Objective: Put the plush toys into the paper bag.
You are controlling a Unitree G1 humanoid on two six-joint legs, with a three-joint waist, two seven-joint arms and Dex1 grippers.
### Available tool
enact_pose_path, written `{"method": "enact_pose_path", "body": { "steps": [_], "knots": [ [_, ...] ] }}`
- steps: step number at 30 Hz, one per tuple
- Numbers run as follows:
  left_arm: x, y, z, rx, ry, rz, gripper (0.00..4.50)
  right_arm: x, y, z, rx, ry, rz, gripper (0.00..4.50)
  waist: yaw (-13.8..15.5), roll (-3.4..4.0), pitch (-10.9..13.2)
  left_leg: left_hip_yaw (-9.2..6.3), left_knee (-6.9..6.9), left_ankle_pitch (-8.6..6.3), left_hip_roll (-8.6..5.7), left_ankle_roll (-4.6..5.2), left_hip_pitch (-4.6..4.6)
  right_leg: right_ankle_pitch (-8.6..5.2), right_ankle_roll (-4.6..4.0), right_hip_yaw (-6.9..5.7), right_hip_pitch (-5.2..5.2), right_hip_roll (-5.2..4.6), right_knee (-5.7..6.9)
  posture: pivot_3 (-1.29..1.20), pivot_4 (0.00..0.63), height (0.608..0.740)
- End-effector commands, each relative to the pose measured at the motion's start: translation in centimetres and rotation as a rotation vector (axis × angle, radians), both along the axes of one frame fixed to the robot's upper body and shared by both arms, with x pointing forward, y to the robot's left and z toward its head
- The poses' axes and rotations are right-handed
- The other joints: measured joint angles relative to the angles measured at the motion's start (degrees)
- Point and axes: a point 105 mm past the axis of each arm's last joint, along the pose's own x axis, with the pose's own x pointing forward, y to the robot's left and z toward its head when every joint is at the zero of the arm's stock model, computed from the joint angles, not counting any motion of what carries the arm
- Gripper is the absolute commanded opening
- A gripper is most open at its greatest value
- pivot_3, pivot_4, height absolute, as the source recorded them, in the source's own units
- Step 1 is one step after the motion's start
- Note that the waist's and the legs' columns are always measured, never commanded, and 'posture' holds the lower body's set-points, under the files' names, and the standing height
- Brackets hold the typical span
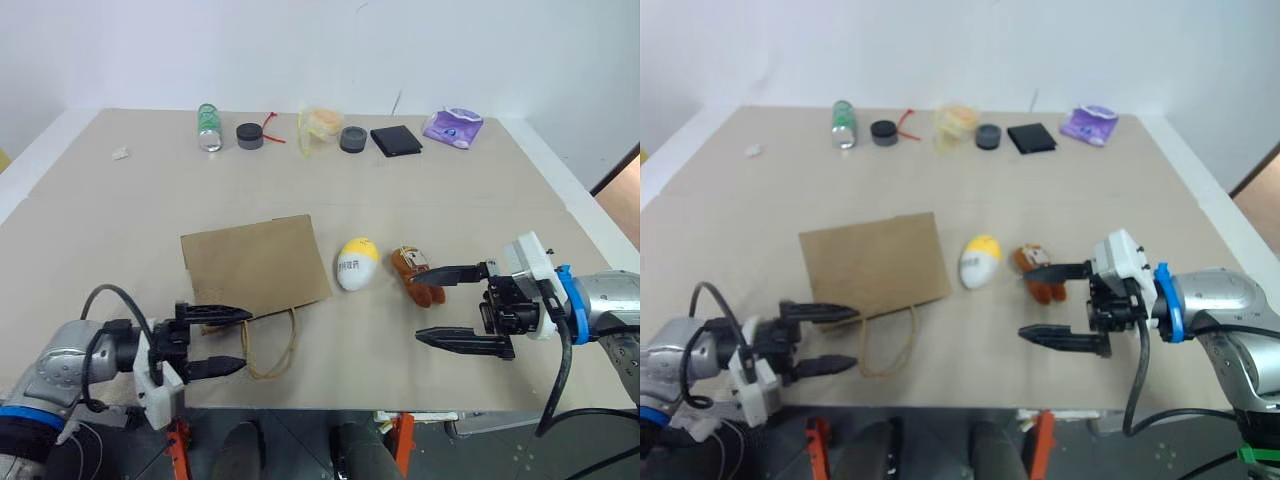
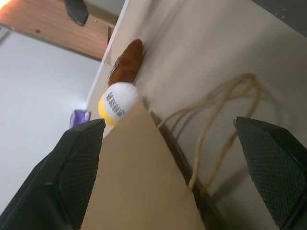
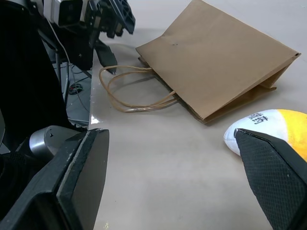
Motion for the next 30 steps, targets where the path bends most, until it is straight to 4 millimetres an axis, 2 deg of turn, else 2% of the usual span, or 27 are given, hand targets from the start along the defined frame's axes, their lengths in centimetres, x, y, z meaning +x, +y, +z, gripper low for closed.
{"method": "enact_pose_path", "body": {
  "steps": [1,4,5,6,8,13,14,17,21,23,25,29,30],
  "knots": [
    [0.4,-0.2,0.3,-0.008,-0.023,-0.004,4.45,-0.3,0.0,1.5,0.0,-0.058,0.009,4.5,0.0,0.0,0.0,0.0,0.0,0.0,0.01,0.0,0.01,0.0,0.0,0.0,0.0,0.01,0.0,0.0,0.15,0.74],
    [0.7,-0.4,0.0,-0.005,-0.018,-0.003,4.45,-0.3,0.1,1.5,0.0,-0.059,0.004,4.5,0.0,0.0,0.0,0.0,-0.01,0.0,0.04,0.0,0.02,0.0,0.0,0.01,0.0,0.05,0.0,0.0,0.15,0.74],
    [0.9,-0.5,0.0,-0.007,-0.017,-0.002,4.06,-0.3,0.1,1.5,0.001,-0.059,0.002,4.5,0.0,0.0,0.0,0.0,-0.01,0.0,0.04,0.0,0.02,0.0,0.0,0.01,0.0,0.06,0.0,0.0,0.15,0.74],
    [1.0,-0.6,-0.1,-0.013,-0.013,0.003,3.86,-0.4,0.1,1.5,0.002,-0.058,0.0,4.5,0.0,0.0,0.0,0.0,-0.01,0.0,0.04,0.0,0.02,0.0,0.0,0.02,0.0,0.06,0.0,0.0,0.15,0.74],
    [1.4,-0.9,0.0,-0.025,-0.005,0.01,3.03,-0.4,0.1,1.6,0.002,-0.056,-0.003,4.5,0.0,0.0,0.0,0.0,-0.01,0.0,0.03,0.0,0.01,0.01,0.01,0.02,0.0,0.06,0.0,0.0,0.15,0.74],
    [1.8,-1.9,0.2,-0.046,0.007,0.012,0.37,-0.4,0.2,1.5,0.006,-0.052,-0.01,4.5,0.0,-0.01,0.0,0.01,0.0,0.0,0.03,0.0,0.02,0.04,0.05,0.06,0.0,0.07,0.0,0.0,0.15,0.74],
    [2.0,-2.0,0.3,-0.05,0.006,0.014,0.04,-0.4,0.2,1.5,0.007,-0.051,-0.011,4.5,0.0,-0.01,0.0,0.01,0.0,0.0,0.03,0.0,0.02,0.04,0.05,0.06,0.0,0.07,0.0,0.0,0.15,0.74],
    [2.6,-2.4,1.1,-0.104,0.006,0.044,0.04,-0.3,0.4,1.4,0.011,-0.049,-0.02,4.5,0.0,-0.02,0.0,0.02,0.0,0.0,0.04,0.01,0.02,0.05,0.06,0.1,0.0,0.1,0.0,0.0,0.15,0.74],
    [3.9,-2.9,4.8,-0.302,-0.034,0.108,0.04,0.5,1.1,-0.1,0.029,-0.024,-0.075,4.5,0.0,-0.12,-0.1,0.02,0.05,0.01,0.03,0.01,0.0,0.08,0.11,0.13,0.02,0.12,0.0,0.0,0.15,0.74],
    [4.3,-3.2,6.7,-0.392,-0.051,0.133,0.0,2.0,2.3,-0.9,0.109,-0.002,-0.163,3.93,-0.1,-0.28,-0.2,0.01,0.08,0.01,0.06,0.01,0.0,0.11,0.14,0.16,0.03,0.17,0.0,0.0,0.15,0.74],
    [4.4,-3.5,7.7,-0.446,-0.052,0.153,0.0,2.9,3.7,-1.8,0.175,0.022,-0.207,3.16,-0.2,-0.27,-0.2,0.01,0.14,0.01,0.18,0.01,0.02,0.21,0.07,0.21,0.03,0.31,0.0,0.0,0.15,0.74],
    [4.2,-4.0,7.9,-0.457,-0.046,0.167,0.0,4.6,6.3,-3.2,0.267,0.035,-0.288,1.13,-0.2,-0.23,-0.2,0.02,0.13,0.01,0.22,0.01,0.07,0.26,0.05,0.31,0.02,0.42,0.01,0.0,0.15,0.74],
    [4.1,-4.1,7.8,-0.455,-0.043,0.167,0.0,5.1,7.0,-3.4,0.291,0.036,-0.302,0.5,-0.2,-0.23,-0.2,0.02,0.15,0.01,0.23,0.01,0.07,0.27,0.05,0.32,0.02,0.43,0.01,0.0,0.15,0.74]
  ]
}}
